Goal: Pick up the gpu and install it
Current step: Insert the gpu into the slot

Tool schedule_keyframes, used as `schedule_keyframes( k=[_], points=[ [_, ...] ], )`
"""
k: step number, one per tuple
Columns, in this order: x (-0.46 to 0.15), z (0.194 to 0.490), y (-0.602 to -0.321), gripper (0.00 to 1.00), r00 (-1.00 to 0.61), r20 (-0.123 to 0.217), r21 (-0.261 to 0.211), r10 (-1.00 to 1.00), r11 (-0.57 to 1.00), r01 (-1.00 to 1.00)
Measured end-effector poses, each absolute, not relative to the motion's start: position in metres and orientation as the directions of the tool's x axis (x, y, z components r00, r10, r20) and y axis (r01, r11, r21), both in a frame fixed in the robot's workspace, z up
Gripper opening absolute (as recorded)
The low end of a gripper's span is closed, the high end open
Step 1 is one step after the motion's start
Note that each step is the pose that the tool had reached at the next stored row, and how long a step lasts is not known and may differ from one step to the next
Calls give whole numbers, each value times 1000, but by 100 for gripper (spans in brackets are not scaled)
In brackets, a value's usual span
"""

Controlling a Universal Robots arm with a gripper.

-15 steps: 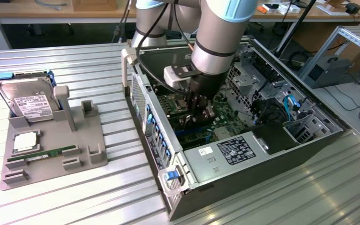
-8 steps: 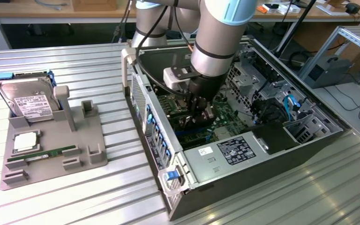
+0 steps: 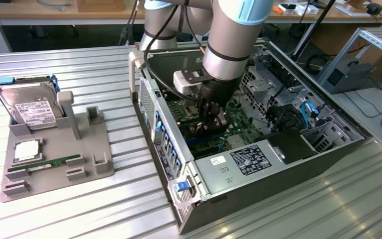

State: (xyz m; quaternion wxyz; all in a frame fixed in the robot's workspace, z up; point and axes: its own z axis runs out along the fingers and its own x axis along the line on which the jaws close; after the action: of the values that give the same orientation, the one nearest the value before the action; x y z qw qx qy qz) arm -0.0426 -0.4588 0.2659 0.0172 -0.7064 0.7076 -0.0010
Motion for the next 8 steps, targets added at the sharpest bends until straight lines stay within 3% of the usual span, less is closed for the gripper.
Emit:
schedule_keyframes(
  k=[8],
  points=[
    [-38,273,-459,27,-1,-16,-25,-1000,2,-1000]
  ],
)
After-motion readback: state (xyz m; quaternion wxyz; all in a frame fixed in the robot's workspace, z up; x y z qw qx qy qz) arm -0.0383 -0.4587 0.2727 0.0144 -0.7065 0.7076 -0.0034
